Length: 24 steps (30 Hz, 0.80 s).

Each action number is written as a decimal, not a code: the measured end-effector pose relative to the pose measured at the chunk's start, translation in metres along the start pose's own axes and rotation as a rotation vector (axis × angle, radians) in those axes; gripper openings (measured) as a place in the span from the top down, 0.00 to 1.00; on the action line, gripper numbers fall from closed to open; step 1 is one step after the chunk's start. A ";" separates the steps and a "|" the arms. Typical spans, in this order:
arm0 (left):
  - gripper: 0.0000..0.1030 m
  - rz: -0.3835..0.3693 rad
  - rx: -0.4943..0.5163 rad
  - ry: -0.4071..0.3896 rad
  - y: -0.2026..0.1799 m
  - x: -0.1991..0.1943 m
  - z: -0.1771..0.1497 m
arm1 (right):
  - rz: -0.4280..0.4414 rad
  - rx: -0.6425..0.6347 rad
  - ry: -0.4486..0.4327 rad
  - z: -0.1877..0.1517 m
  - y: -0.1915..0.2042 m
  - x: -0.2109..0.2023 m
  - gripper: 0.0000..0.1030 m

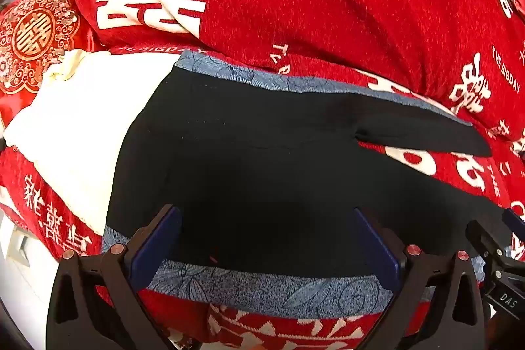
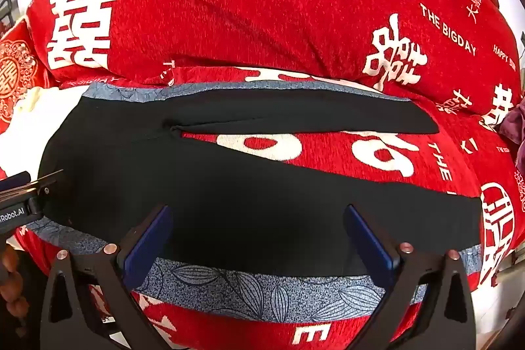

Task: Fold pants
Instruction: 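Position both grippers over the blue patterned waistband of the black trousers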

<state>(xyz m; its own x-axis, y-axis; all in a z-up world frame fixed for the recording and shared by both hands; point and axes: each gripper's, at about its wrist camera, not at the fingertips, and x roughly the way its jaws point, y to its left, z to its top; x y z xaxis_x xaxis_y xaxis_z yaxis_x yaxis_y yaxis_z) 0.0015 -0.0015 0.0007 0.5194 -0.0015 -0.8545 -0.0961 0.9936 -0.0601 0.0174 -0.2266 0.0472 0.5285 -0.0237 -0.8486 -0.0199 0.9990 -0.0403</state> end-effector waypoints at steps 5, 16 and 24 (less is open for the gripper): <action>0.00 -0.013 0.028 0.038 0.001 0.015 0.007 | -0.002 0.000 0.002 0.004 -0.001 0.001 0.00; 0.00 0.101 0.054 0.038 0.008 0.023 0.014 | 0.083 -0.030 -0.048 0.021 0.010 0.014 0.00; 0.00 0.036 0.074 0.074 0.012 0.036 0.049 | 0.094 -0.124 -0.031 0.046 0.021 0.038 0.00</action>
<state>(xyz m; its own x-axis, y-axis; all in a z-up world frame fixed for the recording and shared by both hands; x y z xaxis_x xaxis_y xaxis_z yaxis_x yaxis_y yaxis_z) 0.0605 0.0161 -0.0057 0.4523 0.0290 -0.8914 -0.0496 0.9987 0.0073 0.0757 -0.2046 0.0385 0.5457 0.0729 -0.8348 -0.1741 0.9843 -0.0278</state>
